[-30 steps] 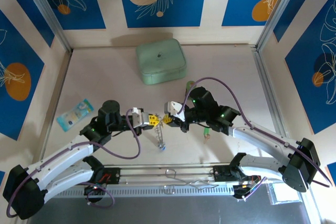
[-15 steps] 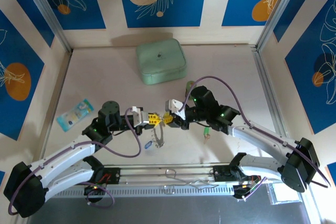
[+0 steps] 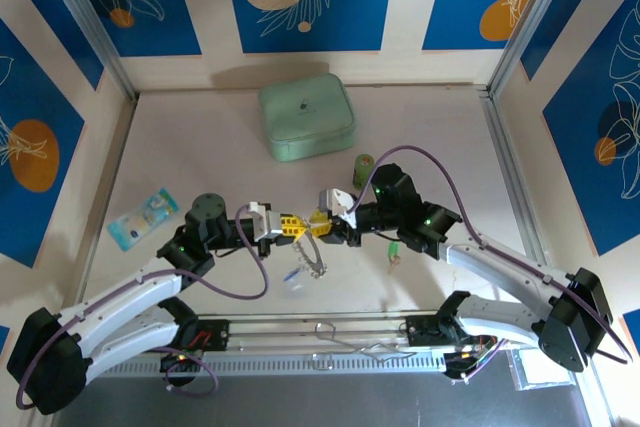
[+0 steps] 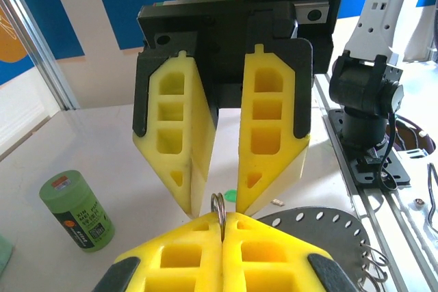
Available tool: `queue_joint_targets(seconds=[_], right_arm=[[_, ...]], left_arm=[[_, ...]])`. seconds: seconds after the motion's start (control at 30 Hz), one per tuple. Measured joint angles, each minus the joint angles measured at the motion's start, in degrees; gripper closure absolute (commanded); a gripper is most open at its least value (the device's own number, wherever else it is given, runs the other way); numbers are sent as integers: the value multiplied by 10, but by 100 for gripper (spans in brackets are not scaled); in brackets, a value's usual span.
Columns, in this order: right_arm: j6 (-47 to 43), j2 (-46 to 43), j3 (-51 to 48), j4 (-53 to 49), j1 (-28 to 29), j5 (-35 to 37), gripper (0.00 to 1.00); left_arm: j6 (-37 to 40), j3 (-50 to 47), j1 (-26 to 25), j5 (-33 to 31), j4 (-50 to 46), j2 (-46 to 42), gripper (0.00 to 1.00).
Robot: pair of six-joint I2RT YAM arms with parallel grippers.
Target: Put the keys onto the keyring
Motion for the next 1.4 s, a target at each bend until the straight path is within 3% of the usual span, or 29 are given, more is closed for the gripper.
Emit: queue_joint_targets(seconds=[0.1, 0.3, 0.37, 0.43, 0.53, 0.9, 1.4], right_arm=[[4, 5, 0, 8, 0, -2, 80], [13, 9, 0, 12, -2, -18, 100], [11, 9, 0, 11, -3, -19, 100], [9, 9, 0, 8, -3, -19, 100], [-2, 9, 2, -14, -3, -7, 100], [-77, 28, 88, -151, 12, 67, 100], [-137, 80, 149, -244, 62, 141, 100]], left_arm=[[-4, 0, 0, 4, 5, 3, 100], [-10, -2, 0, 4, 10, 3, 100], [-12, -2, 0, 4, 11, 3, 91], [-12, -2, 0, 2, 10, 3, 74], [-10, -2, -1, -5, -3, -4, 65], [43, 40, -1, -43, -171, -16, 64], [61, 46, -1, -43, -212, -8, 70]])
